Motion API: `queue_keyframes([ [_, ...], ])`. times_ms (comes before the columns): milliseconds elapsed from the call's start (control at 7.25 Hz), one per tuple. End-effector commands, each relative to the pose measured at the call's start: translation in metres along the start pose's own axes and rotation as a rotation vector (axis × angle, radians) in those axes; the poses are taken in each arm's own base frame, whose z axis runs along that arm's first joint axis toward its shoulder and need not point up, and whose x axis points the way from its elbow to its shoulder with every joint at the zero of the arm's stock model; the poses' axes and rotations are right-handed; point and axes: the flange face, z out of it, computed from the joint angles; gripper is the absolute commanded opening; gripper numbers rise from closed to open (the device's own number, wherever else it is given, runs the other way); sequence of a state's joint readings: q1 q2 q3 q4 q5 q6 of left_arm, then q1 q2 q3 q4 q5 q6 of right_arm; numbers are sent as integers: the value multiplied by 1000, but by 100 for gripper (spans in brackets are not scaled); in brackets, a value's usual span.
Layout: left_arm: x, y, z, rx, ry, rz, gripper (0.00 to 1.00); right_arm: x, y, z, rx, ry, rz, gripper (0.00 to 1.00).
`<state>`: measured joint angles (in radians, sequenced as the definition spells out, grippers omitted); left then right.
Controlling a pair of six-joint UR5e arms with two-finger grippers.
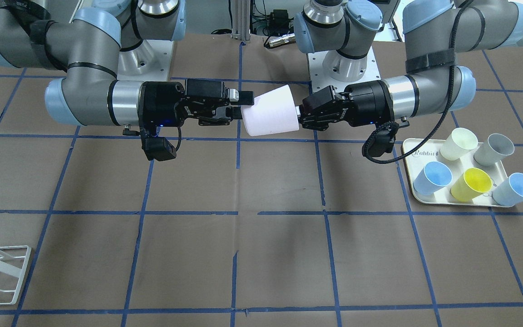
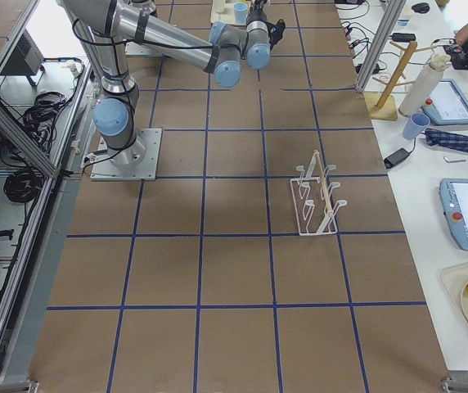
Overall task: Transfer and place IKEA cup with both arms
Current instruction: 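Close the left gripper on the cup and open the right gripper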
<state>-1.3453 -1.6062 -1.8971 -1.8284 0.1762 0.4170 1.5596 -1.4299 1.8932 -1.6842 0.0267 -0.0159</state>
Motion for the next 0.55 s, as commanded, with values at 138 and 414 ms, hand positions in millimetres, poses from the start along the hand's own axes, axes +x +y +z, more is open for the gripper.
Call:
queue_keyframes([
  [138, 4, 6, -11, -33, -134, 30, 0, -18, -13, -30, 54, -17, 85, 100],
  [414, -14, 7, -41, -79, -359, 25, 0, -27, -34, -112, 206, 48, 81, 100],
])
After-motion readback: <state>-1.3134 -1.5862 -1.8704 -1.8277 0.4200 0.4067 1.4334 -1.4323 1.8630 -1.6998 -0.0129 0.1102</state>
